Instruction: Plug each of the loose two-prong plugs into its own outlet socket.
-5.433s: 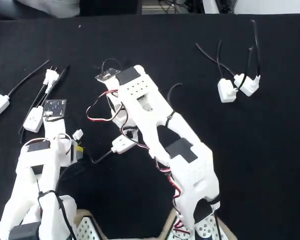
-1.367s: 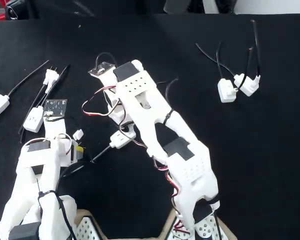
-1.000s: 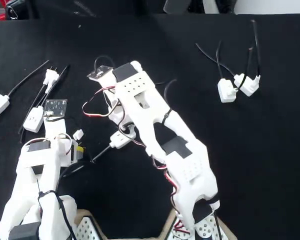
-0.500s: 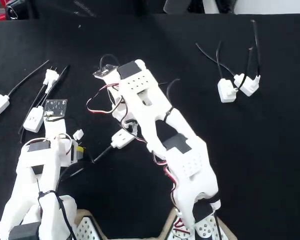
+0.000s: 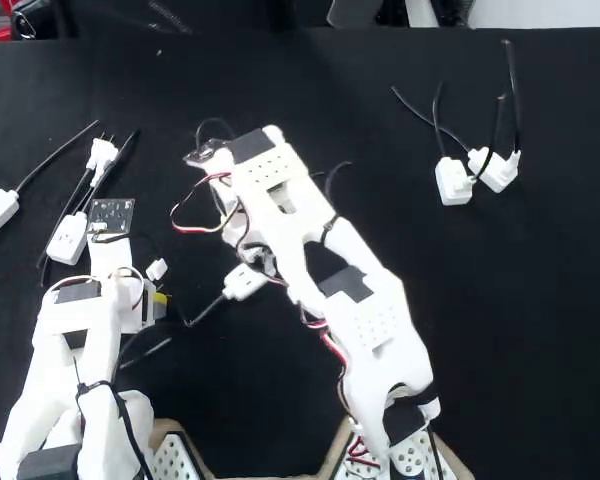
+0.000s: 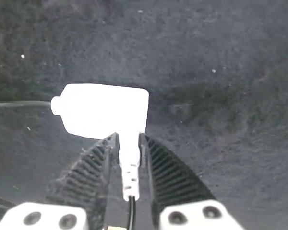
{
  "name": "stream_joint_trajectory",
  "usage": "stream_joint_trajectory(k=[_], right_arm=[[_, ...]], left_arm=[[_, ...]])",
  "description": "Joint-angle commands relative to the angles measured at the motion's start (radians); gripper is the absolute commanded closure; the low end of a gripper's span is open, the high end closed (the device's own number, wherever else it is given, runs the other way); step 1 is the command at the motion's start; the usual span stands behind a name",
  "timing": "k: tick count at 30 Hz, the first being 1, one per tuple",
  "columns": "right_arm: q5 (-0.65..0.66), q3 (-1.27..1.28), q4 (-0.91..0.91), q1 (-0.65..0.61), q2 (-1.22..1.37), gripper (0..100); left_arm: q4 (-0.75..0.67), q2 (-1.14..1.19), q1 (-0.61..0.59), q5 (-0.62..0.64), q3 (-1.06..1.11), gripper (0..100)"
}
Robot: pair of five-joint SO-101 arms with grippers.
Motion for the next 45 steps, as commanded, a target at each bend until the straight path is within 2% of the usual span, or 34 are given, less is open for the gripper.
stream_joint_trajectory(k=[1, 11, 24, 37, 45], right_arm=[[-0.049, -0.031, -0.058, -0.023, -0.005, 98.8], [-0.052, 0.097, -0.176, -0.034, -0.012, 98.8], [-0.055, 0.134, -0.222, -0.035, -0.018, 98.8], [-0.055, 0.435, -0.425, -0.035, -0.222, 98.8], [-0.051, 0.460, -0.468, -0.035, -0.223, 98.8]], left_arm=[[0.003, -0.014, 0.018, -0.008, 0.005, 76], [0.003, -0.014, 0.018, -0.009, 0.005, 76], [0.003, -0.014, 0.018, -0.009, 0.005, 76], [0.003, -0.014, 0.018, -0.009, 0.005, 76], [0.003, -0.014, 0.018, -0.009, 0.005, 76]])
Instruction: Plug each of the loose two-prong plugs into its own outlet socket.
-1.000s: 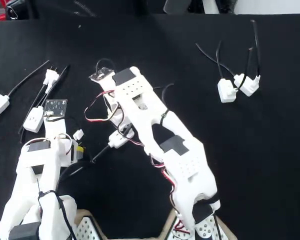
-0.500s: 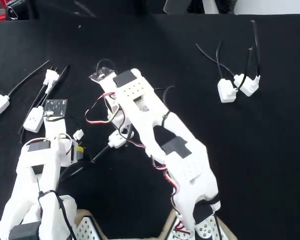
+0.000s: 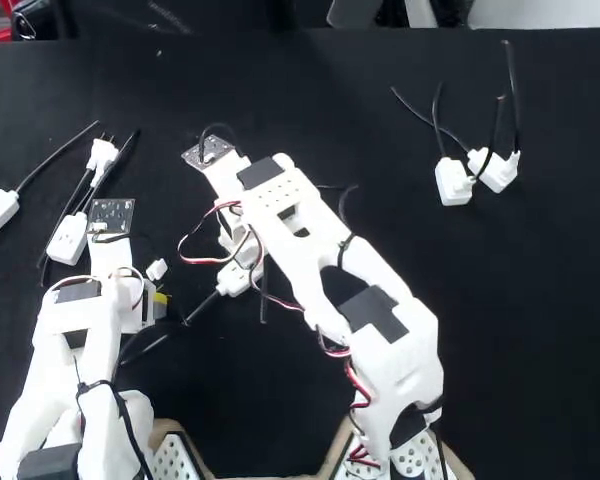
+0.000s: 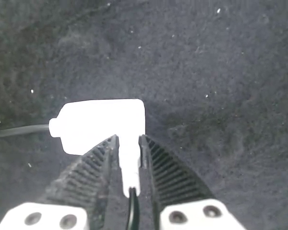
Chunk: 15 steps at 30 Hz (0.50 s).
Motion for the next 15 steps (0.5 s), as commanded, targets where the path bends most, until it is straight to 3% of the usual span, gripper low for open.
stream_joint_trajectory(k=[1, 15], right_arm=[[-0.003, 0.012, -0.052, -0.025, 0.012, 98.8], [-0.003, 0.013, -0.066, -0.035, 0.012, 98.3]], left_arm=[[0.003, -0.014, 0.018, -0.009, 0.005, 76], [0.003, -0.014, 0.018, -0.009, 0.005, 76]])
